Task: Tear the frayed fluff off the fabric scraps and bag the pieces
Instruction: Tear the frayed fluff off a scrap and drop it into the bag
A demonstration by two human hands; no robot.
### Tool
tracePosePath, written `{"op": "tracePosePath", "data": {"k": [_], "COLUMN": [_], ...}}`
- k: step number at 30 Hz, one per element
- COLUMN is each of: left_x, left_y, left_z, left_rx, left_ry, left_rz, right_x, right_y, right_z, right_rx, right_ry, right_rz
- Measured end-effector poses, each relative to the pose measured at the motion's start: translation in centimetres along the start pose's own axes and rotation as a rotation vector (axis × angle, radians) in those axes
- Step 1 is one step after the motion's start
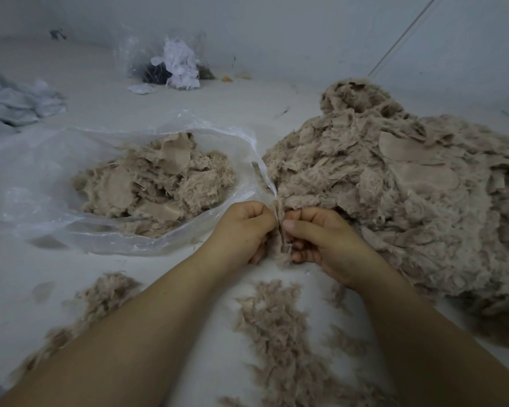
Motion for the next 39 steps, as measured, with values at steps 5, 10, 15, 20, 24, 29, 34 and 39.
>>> {"op": "tracePosePath", "data": {"k": [5,10,15,20,24,29,34,39], "left_x": [0.2,-0.6,0.2,-1.1,-0.6,0.5,-0.2,0.2], "left_y": [0.1,-0.4,-0.1,-0.5,-0.5,-0.1,0.1,0.4], "left_z": [0.3,0.8,0.5,1.3,1.1,1.1,0.9,0.8], "left_rx": [-0.022,-0.053,0.013,-0.076,-0.084,-0.098,-0.136,-0.116], "left_ry": [0.036,0.113,-0.083,0.034,0.132,-0.036,0.095,0.025], "left_rz": [0.061,-0.026,0.043,-0.1,-0.041,0.158,0.234,0.282], "right_x": [-0.3,-1.0,-0.8,-0.7,-1.0,-0.6,-1.0,-0.1], "right_y": [-0.1,-0.4,-0.3,-0.4,-0.4,-0.1,-0.2,0.1], "right_z": [-0.3,-0.6,-0.4,-0.4,-0.4,-0.1,-0.2,0.0], "right_rx": [-0.014,-0.025,-0.053,-0.05,-0.049,-0.053,-0.019,-0.018], "right_ry": [0.105,0.1,0.094,0.073,0.012,0.036,0.01,0.072], "right_rz": [-0.019,-0.104,-0.066,-0.058,-0.063,-0.051,-0.117,-0.077]}}
Point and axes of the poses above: each hand's wrist, its own y-axis away from the middle knuckle, its own x-axis out of the palm, z = x × y, the point moved 6 cm from there along -y, towards the middle knuckle, and after that the axes turned 8 degrees about -y, right-handed, at the moved point
